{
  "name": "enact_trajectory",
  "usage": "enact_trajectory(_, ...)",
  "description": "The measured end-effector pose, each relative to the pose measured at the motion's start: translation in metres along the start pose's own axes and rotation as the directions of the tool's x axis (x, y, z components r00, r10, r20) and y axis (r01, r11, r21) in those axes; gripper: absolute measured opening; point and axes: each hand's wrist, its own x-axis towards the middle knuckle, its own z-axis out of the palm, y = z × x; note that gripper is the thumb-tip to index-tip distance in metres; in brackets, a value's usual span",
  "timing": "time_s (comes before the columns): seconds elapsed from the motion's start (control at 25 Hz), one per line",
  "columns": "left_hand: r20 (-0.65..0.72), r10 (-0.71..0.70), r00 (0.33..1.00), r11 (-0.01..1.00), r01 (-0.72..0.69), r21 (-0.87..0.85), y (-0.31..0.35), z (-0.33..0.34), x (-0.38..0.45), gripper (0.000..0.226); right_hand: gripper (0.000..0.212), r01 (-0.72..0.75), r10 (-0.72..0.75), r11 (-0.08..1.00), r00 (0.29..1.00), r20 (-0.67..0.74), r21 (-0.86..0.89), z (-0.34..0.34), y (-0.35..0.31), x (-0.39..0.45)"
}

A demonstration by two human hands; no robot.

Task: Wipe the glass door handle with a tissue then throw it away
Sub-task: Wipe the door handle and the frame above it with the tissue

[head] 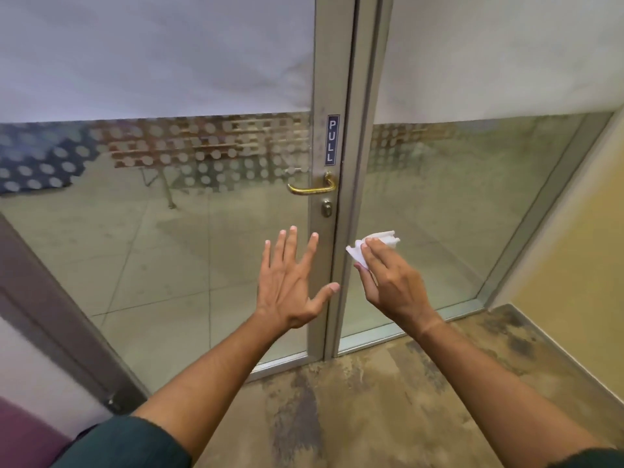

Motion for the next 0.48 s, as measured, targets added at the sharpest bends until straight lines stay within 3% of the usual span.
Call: enact_trajectory(0.48, -0.086, -0.163, 0.983, 0.982, 0.170, 0.081, -0.077, 0.055, 0.139, 0.092, 0.035, 0.029, -0.029, 0.981, 1.000, -0.004, 0.191, 0.157, 0.046, 0.111)
